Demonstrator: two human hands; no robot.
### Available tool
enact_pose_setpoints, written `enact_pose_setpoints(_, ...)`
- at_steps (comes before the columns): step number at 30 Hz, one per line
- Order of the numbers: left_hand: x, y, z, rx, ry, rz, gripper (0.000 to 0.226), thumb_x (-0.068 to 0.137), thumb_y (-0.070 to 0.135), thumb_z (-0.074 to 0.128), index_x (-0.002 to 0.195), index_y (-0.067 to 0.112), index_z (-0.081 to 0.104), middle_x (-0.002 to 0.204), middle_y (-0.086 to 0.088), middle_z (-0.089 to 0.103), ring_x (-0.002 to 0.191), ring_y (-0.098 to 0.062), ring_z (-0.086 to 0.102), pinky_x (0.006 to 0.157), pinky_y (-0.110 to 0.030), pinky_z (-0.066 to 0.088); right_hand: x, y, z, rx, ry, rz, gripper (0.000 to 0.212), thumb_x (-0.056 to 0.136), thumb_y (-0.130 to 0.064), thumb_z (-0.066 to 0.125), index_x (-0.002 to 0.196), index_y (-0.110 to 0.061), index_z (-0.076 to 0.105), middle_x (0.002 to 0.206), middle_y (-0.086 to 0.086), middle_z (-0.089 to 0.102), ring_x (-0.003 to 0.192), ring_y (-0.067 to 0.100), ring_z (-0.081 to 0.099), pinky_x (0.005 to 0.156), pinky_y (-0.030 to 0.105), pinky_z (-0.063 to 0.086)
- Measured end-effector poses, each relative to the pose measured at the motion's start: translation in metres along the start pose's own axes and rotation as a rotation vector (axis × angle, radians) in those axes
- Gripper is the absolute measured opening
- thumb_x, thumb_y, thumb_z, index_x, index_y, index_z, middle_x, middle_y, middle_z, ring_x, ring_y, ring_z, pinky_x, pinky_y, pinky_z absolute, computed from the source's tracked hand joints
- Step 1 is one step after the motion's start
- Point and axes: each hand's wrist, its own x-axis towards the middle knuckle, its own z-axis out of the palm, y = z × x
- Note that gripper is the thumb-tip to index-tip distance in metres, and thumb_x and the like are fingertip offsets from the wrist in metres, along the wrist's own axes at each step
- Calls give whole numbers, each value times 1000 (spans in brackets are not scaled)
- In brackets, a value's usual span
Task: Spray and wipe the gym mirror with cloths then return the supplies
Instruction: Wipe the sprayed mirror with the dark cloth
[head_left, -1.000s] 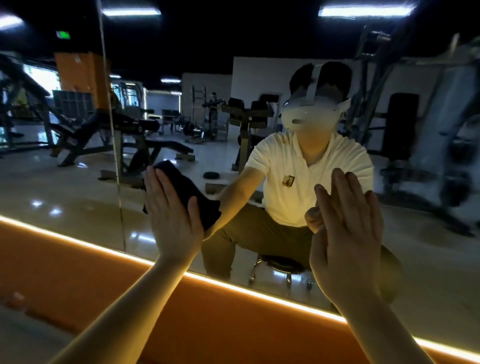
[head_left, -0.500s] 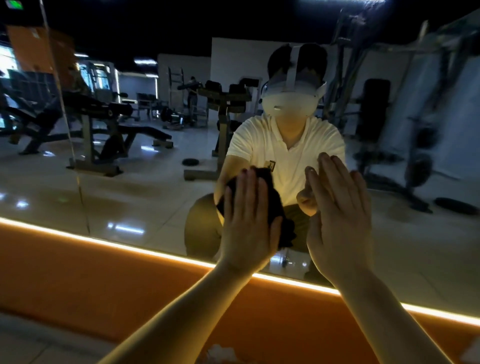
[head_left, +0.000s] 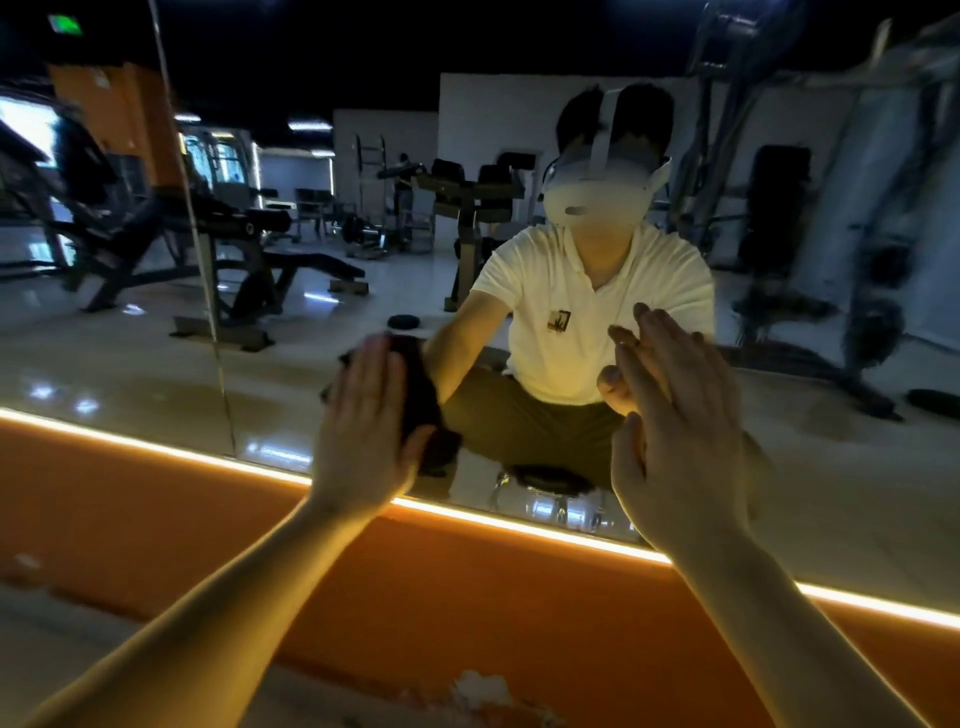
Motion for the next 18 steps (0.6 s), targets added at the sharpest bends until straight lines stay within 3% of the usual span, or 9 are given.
enact_pose_setpoints(3,-17,-38,-16,61,-31,-201,80,109,51,24,162,-5,1,171,-27,-2,160,-40,0,127,-61,16,-2,-6,4,-14,-7,1,52,91,-8,53,143,-1,56,161,20,37,153,35,30,122,62,25)
enact_pose_setpoints(7,-17,-11,-12,12,-24,-253,78,110,44,31,162,-6,1,170,-28,-3,160,-39,-1,127,-60,16,-5,-3,0,-17,-27,12,52,91,-9,54,142,-1,56,161,19,37,153,35,30,121,62,27)
enact_pose_setpoints(15,-14,118,13,-101,-107,298,77,107,35,51,165,5,10,174,-16,3,161,-30,4,130,-51,8,-10,15,-23,-29,-86,77,55,94,-15,45,148,-6,50,162,14,36,152,31,32,118,60,32)
enact_pose_setpoints(18,-13,148,21,-60,-70,369,76,107,35,54,164,3,14,173,-18,7,161,-30,7,131,-47,7,-12,23,-33,-50,-95,103,56,93,-14,48,149,-8,49,163,11,36,152,28,32,119,58,33)
